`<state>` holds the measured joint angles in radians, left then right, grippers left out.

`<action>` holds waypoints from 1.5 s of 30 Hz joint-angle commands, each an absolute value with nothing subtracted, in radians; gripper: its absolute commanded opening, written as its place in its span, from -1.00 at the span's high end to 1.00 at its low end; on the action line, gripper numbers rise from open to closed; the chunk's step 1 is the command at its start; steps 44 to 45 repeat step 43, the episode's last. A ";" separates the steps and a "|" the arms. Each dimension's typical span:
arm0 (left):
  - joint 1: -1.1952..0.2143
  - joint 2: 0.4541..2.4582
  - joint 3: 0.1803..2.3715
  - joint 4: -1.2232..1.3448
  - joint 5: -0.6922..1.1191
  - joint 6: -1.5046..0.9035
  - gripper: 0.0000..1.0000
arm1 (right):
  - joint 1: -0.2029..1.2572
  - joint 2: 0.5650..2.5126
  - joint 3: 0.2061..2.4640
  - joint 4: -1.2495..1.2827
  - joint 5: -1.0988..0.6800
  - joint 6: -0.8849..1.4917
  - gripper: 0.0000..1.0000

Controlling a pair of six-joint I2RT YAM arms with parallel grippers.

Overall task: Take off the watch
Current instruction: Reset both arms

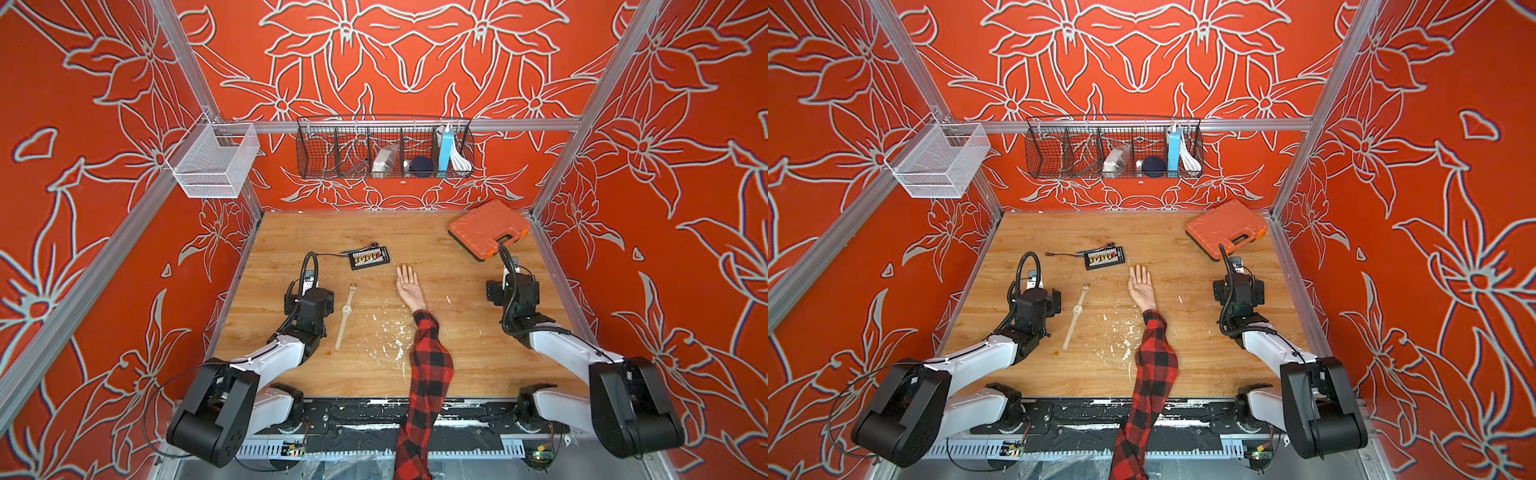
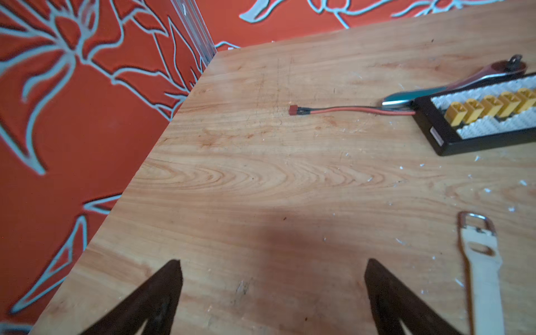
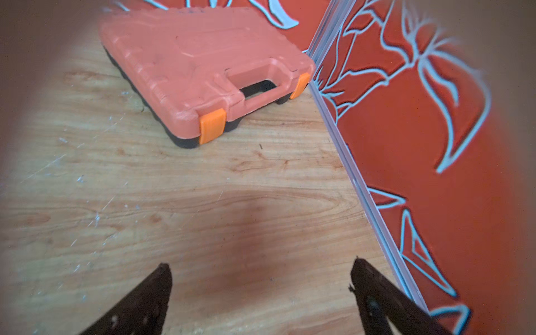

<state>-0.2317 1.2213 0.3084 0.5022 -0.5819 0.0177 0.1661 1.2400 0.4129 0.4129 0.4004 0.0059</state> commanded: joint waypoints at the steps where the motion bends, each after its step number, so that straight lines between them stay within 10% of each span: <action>1: -0.195 1.267 0.316 0.682 -0.533 0.029 -0.96 | 0.144 1.288 0.367 0.624 0.387 0.001 -0.96; 16: -0.035 1.411 0.301 0.797 -0.195 -0.006 -0.96 | 0.055 1.414 0.326 0.793 0.140 -0.008 -0.96; 45: -0.032 1.411 0.298 0.810 -0.190 -0.006 -0.96 | 0.055 1.414 0.326 0.793 0.140 -0.009 -0.96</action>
